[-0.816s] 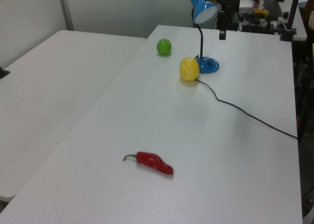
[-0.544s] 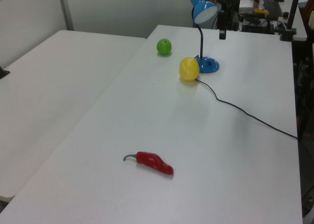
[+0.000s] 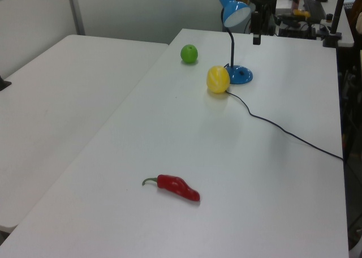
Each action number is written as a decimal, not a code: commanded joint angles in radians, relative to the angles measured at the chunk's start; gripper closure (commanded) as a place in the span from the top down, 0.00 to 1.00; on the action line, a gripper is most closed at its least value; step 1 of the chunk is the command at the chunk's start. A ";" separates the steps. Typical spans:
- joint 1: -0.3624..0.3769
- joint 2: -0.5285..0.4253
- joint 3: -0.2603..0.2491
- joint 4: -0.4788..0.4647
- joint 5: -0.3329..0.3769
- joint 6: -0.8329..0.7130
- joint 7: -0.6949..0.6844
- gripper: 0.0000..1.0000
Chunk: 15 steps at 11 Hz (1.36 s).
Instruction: Turn on desk lamp
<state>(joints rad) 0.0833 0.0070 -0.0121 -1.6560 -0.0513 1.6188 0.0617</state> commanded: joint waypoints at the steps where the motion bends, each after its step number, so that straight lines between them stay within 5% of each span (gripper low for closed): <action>1: -0.007 -0.002 0.011 0.005 -0.015 -0.007 -0.003 1.00; 4: -0.005 -0.002 0.011 0.004 -0.015 -0.005 -0.003 1.00; 5: -0.005 -0.004 0.011 0.002 -0.015 -0.005 -0.008 0.83; 8: -0.010 -0.005 0.011 0.001 -0.013 -0.005 -0.010 0.12; 9: -0.010 -0.005 0.011 0.001 -0.013 -0.004 -0.010 0.00; 15: -0.028 -0.008 0.011 -0.014 -0.013 0.000 0.006 0.00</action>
<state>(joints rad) 0.0801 0.0070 -0.0120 -1.6559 -0.0515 1.6188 0.0613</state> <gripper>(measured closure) 0.991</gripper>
